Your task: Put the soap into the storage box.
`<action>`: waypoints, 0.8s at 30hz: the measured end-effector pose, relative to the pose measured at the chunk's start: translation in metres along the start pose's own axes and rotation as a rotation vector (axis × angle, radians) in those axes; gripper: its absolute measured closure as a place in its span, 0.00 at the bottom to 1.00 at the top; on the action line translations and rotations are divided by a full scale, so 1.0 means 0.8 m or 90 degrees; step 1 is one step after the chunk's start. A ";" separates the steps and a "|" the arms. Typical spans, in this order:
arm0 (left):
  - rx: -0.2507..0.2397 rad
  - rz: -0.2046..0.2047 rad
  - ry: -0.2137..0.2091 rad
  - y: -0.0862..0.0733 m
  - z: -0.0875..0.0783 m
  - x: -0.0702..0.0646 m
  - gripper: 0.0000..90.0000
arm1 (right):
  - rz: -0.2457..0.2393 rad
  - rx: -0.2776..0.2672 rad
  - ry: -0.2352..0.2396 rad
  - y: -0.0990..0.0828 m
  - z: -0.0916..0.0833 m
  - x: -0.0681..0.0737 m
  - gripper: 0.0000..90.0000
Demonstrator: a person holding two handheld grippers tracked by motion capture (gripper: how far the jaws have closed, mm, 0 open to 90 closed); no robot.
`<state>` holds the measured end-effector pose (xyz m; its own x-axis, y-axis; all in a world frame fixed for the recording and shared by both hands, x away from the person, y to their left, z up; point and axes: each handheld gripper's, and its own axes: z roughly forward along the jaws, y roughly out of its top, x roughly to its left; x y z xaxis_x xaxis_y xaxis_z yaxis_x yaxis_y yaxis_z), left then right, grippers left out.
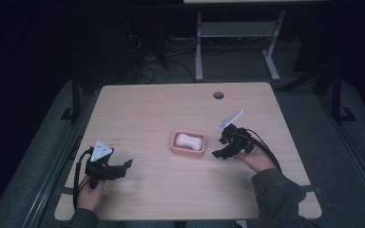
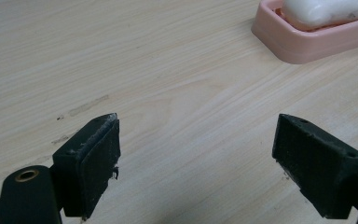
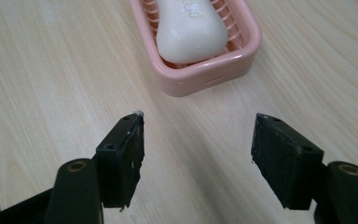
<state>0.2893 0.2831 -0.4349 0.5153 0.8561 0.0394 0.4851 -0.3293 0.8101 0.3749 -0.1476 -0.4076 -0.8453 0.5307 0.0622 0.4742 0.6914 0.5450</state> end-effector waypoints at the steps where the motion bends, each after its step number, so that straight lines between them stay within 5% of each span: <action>1: -0.001 0.001 0.000 0.000 0.000 0.000 0.16 | 0.003 -0.003 -0.001 -0.002 -0.001 0.001 0.38; 24: 0.003 0.009 0.000 0.000 0.001 -0.001 0.16 | 0.039 -0.027 -0.004 -0.060 -0.017 0.010 0.37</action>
<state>0.2892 0.2821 -0.4356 0.5225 0.8511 0.0512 0.4806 -0.3435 0.8068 0.3420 -0.1827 -0.4220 -0.8129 0.5751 0.0913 0.5145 0.6360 0.5751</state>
